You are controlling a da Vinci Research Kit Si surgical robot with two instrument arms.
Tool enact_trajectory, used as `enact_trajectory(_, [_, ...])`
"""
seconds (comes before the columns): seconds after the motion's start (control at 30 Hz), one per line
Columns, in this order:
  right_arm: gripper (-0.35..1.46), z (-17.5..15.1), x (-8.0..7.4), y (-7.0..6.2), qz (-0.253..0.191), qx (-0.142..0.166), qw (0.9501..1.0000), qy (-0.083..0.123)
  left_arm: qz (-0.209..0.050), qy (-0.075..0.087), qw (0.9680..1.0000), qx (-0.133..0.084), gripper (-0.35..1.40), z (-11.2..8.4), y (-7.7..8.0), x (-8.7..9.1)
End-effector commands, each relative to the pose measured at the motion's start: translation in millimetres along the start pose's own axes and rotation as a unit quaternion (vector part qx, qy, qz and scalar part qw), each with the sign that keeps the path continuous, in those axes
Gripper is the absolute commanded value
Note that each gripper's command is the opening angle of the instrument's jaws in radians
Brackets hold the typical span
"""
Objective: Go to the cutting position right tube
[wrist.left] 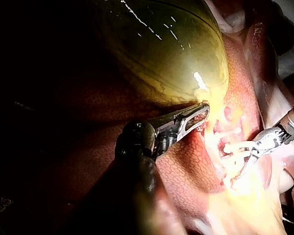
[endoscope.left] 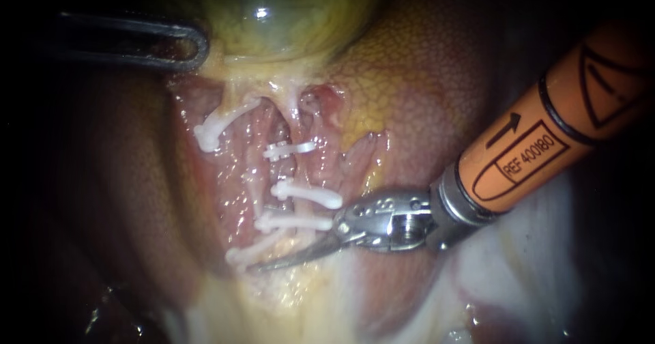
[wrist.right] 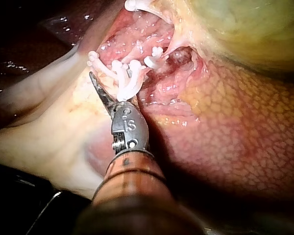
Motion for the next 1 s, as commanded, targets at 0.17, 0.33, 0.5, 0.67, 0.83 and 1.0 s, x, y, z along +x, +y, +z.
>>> enact_trajectory(0.17, [1.28, -0.1, 0.2, 0.0, 0.003, 0.000, 1.0000, 0.001, 0.000, 0.000, 1.0000, 0.001, -0.35, 0.0, 0.0, 0.0])
enact_trajectory(0.33, [1.30, -0.7, 1.2, 0.4, 0.010, 0.002, 0.9999, 0.003, 0.000, 0.000, 1.0000, 0.001, -0.35, -0.1, 0.0, 0.0])
enact_trajectory(0.5, [1.25, -1.8, 2.6, 1.0, 0.014, 0.006, 0.9999, 0.005, 0.000, 0.000, 1.0000, 0.001, -0.35, -0.1, 0.0, 0.0])
enact_trajectory(0.67, [1.23, -3.0, 3.9, 1.7, 0.019, 0.009, 0.9997, 0.009, 0.000, 0.000, 1.0000, 0.001, -0.35, -0.1, 0.0, 0.0])
enact_trajectory(0.83, [1.23, -3.8, 4.8, 2.4, 0.023, 0.011, 0.9996, 0.010, 0.000, 0.000, 1.0000, 0.001, -0.35, -0.1, 0.0, 0.0])
enact_trajectory(1.0, [1.23, -4.6, 5.5, 3.0, 0.031, 0.014, 0.9994, 0.010, 0.000, 0.000, 1.0000, 0.001, -0.35, -0.1, 0.0, 0.0])
